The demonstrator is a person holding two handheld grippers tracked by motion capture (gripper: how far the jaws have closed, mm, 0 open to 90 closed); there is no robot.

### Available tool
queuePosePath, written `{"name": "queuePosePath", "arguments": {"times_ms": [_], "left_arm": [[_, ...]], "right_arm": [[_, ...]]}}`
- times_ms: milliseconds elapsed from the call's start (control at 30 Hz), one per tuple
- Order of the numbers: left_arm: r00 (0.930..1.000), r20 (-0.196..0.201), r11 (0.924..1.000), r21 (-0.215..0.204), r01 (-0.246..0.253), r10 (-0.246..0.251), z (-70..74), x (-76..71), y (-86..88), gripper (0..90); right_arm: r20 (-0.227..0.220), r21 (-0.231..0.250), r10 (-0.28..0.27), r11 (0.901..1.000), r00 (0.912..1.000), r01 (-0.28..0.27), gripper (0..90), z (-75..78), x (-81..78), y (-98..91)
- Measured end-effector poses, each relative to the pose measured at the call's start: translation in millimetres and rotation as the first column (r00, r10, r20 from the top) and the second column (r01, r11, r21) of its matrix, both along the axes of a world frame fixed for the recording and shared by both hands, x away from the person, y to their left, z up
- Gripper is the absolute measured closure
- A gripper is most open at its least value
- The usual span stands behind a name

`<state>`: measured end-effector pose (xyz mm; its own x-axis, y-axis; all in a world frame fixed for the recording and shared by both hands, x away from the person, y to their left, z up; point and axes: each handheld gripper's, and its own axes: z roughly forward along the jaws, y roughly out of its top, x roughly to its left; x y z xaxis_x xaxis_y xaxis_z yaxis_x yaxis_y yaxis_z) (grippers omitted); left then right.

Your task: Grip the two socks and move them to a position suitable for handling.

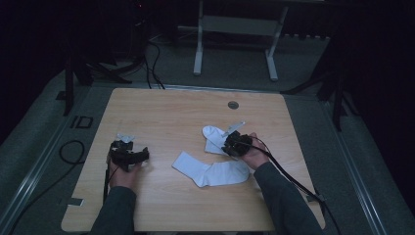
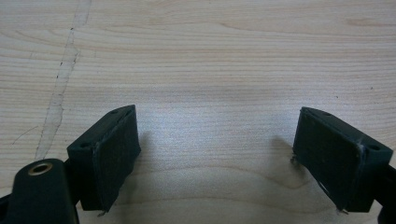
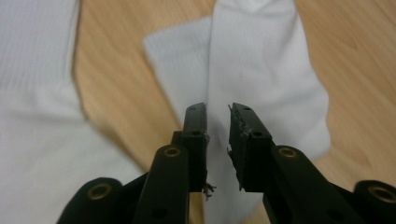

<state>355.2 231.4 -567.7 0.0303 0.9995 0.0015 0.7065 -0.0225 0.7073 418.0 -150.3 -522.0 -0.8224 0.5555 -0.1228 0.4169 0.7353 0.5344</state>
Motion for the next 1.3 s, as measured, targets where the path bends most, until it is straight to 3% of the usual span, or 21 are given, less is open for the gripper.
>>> {"name": "queuePosePath", "arguments": {"times_ms": [333, 567, 667, 767, 1067, 1200, 1300], "left_arm": [[1.0, 0.0, 1.0, 0.0, 0.0, 0.0, 0.0, 0.0, 0.0, 14.5], [1.0, 0.0, 1.0, 0.0, 0.0, 0.0, 0.0, 0.0, 0.0, 14.5], [1.0, 0.0, 1.0, 0.0, 0.0, 0.0, 0.0, 0.0, 0.0, 14.5], [1.0, 0.0, 1.0, 0.0, 0.0, 0.0, 0.0, 0.0, 0.0, 14.5], [1.0, 0.0, 1.0, 0.0, 0.0, 0.0, 0.0, 0.0, 0.0, 14.6], [1.0, 0.0, 1.0, 0.0, -0.001, 0.001, 0.0, 0.0, 0.0, 14.5], [1.0, 0.0, 1.0, 0.0, 0.0, 0.0, 0.0, 0.0, 0.0, 14.6]], "right_arm": [[0.037, 0.008, -0.025, 0.9997, 0.999, 0.025, 63.8, 1.7, 24.9, 37.0], [0.0, -0.023, -0.056, 0.9982, 0.9984, 0.056, 60.5, -12.9, 40.7, 50.2], [-0.022, 0.008, -0.082, 0.9966, 0.9964, 0.083, 74.5, -15.3, 45.4, 48.1], [-0.008, 0.002, -0.089, 0.996, 0.996, 0.089, 85.7, -12.3, 46.0, 46.5], [0.028, 0.038, -0.105, 0.9938, 0.9941, 0.104, 86.3, 9.2, 42.0, 37.2], [0.051, 0.052, -0.118, 0.992, 0.9917, 0.115, 86.4, 20.7, 39.4, 26.0], [0.078, 0.062, -0.138, 0.9891, 0.9874, 0.133, 86.5, 32.2, 33.3, 5.8]]}}
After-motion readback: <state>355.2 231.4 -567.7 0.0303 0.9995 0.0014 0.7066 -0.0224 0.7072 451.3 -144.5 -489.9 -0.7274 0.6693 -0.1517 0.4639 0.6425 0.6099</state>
